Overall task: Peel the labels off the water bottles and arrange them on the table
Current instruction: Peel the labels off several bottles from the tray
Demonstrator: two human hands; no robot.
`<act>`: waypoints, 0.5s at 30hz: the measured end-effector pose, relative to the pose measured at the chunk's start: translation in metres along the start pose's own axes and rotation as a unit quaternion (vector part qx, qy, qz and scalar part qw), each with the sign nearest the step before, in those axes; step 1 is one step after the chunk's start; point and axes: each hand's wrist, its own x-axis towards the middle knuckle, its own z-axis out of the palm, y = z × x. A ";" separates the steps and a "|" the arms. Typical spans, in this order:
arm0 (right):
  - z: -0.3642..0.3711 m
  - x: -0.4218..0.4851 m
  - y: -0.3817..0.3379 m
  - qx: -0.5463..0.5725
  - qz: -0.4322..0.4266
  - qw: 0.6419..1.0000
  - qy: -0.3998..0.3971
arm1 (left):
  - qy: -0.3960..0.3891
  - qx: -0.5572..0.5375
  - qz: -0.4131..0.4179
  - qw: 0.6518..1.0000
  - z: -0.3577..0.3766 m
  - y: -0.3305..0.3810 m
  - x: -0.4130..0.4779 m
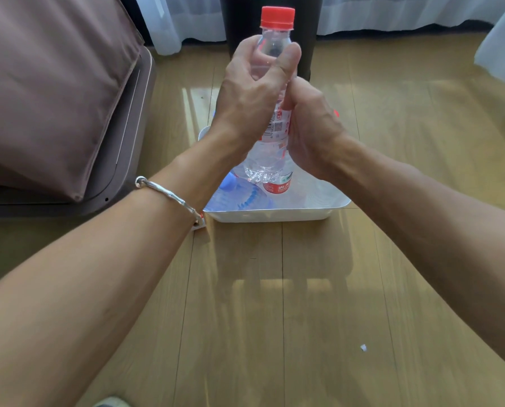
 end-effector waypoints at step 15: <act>0.013 -0.003 0.010 0.007 0.044 0.999 0.014 | -0.040 0.041 -0.018 0.998 -0.012 0.001 0.011</act>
